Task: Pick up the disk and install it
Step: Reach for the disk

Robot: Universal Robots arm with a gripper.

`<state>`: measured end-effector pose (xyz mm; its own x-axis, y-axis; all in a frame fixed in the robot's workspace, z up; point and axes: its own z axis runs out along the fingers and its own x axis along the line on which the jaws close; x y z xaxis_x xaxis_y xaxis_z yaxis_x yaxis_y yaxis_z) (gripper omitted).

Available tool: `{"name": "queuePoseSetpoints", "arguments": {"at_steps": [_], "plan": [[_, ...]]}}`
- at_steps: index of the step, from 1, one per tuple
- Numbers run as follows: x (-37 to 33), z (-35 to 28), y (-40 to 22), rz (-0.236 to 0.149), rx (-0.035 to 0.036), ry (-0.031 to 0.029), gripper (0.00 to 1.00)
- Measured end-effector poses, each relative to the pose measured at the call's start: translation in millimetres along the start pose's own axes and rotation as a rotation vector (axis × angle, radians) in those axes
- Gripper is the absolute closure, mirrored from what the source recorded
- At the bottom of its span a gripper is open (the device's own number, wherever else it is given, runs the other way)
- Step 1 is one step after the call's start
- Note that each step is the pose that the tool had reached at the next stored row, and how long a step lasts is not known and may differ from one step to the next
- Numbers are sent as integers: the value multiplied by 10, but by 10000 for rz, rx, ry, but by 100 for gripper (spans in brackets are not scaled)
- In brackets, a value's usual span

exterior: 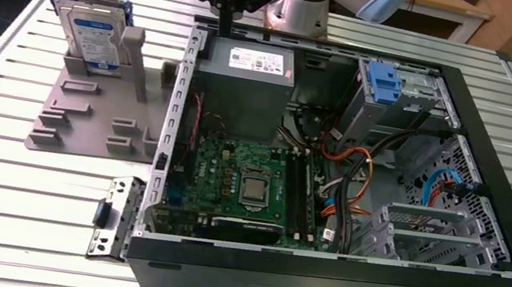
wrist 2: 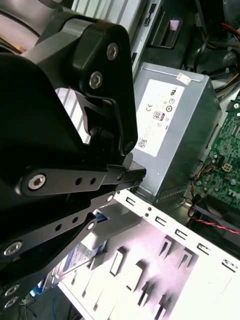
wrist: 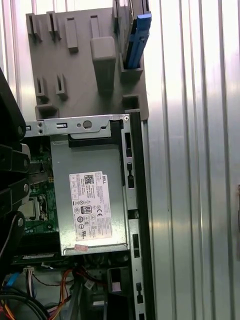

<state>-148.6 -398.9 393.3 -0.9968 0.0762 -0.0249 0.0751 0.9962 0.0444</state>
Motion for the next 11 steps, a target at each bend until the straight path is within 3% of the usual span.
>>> {"name": "queuePoseSetpoints", "arguments": {"at_steps": [11], "plan": [[111, -3, -8, 0, -1, 0, 90]]}}
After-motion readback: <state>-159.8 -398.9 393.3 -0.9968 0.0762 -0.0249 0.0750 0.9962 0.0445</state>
